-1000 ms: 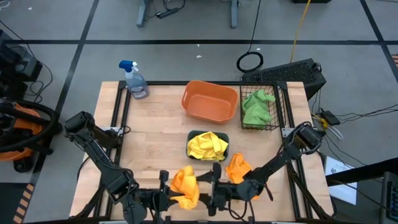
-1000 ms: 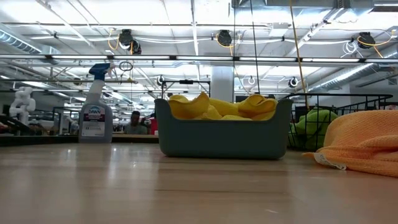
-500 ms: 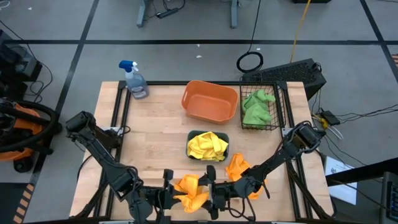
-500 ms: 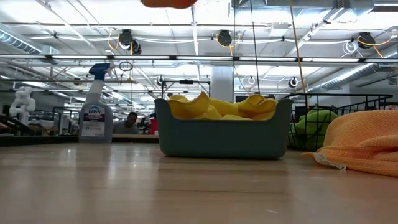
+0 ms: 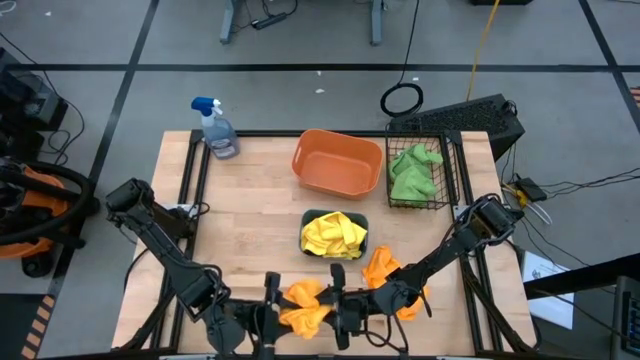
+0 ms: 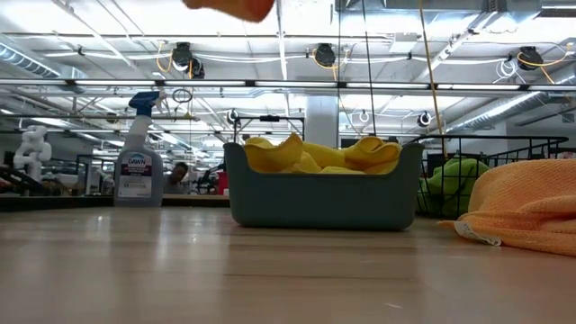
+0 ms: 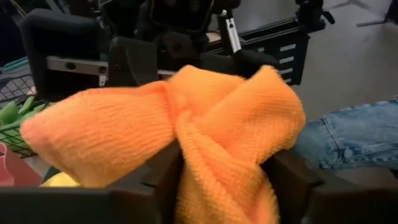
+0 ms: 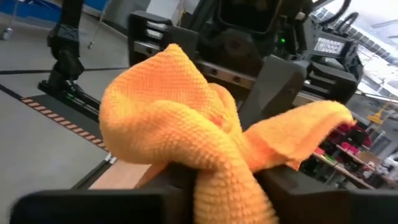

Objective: Sort microfiber towel by color & place in baskets
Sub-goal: Put the left orange microfiber towel into the orange bin

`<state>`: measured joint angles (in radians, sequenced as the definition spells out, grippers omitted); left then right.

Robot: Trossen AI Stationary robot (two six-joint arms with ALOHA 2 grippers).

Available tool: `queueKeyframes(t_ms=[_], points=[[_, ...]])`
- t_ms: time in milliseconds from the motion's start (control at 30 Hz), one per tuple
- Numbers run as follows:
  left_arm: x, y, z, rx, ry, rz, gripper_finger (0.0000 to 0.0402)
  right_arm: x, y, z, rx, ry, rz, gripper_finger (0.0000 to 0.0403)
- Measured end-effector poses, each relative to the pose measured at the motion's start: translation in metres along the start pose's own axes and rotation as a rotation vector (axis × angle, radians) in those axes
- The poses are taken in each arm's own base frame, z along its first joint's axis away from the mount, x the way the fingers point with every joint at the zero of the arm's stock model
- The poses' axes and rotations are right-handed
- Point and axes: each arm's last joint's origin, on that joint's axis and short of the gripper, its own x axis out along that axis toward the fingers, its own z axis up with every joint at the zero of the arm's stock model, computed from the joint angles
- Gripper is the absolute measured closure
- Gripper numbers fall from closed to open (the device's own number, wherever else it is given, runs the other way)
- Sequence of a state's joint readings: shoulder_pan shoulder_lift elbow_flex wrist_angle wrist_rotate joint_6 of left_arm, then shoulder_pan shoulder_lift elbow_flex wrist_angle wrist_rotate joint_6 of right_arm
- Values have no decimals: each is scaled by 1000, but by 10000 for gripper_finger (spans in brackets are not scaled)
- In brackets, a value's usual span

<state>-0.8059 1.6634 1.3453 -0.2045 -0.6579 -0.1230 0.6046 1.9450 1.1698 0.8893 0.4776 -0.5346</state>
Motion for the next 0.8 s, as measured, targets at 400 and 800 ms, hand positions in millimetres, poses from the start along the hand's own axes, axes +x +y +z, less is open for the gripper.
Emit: queueKeyframes(t_ms=[400,800], points=[[-9,-13,-2,1,-4,-24,106,-3,3,3,-8,41,-67,381],[-18,-18,-19,-15,108,28,102,-9,9,-1,-42,179,-170,393]])
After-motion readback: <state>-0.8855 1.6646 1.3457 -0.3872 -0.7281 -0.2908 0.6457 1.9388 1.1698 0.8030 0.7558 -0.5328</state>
